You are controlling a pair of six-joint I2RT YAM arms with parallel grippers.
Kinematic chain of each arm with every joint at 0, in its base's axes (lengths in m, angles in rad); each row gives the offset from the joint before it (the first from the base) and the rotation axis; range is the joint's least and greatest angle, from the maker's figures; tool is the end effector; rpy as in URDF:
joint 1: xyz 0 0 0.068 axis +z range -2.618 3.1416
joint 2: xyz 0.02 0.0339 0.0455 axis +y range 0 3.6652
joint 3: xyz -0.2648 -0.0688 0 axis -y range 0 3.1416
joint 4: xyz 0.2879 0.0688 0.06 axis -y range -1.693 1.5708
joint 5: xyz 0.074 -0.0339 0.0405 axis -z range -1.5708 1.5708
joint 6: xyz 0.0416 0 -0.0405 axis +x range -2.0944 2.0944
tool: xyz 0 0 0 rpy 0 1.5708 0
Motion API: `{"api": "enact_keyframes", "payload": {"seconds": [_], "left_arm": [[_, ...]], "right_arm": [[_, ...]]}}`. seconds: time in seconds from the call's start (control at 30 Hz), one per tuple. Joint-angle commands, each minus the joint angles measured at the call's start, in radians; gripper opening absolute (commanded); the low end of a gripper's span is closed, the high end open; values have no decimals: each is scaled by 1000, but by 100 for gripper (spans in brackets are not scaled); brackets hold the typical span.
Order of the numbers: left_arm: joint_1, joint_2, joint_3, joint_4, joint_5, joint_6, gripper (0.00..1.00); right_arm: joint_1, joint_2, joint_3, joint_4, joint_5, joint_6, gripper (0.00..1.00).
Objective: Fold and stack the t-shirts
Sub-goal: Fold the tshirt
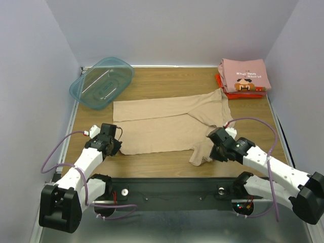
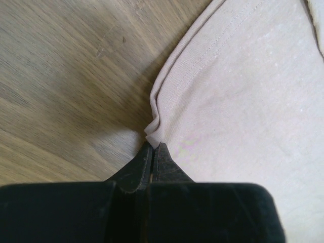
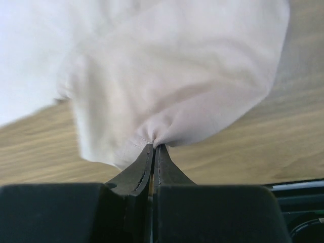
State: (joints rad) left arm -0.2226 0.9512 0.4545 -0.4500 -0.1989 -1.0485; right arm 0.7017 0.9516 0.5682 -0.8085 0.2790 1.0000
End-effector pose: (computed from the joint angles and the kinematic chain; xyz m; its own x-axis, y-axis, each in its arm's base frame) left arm 0.2115 -0.0394 0.1515 -0.4848 -0.7613 -0.4305 -0.6342 0.6450 -0.4265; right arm 0.1586 0.1190 0.1712 -0.8401 0.3491 -0.4152 0.3038 0.9369 0.1730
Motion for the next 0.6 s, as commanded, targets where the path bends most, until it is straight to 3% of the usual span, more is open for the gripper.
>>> {"api": "enact_keyframes", "payload": {"seconds": [0.0, 0.33, 0.57], "left_arm": [[-1, -23, 19, -26, 1, 7, 0], [0, 57, 119, -38, 3, 38, 0], [11, 126, 213, -47, 0, 62, 0]], "right_arm": [[7, -8, 113, 2, 135, -43, 0], [-19, 156, 403, -31, 385, -159, 0], [-126, 286, 533, 44, 411, -251, 0]]}}
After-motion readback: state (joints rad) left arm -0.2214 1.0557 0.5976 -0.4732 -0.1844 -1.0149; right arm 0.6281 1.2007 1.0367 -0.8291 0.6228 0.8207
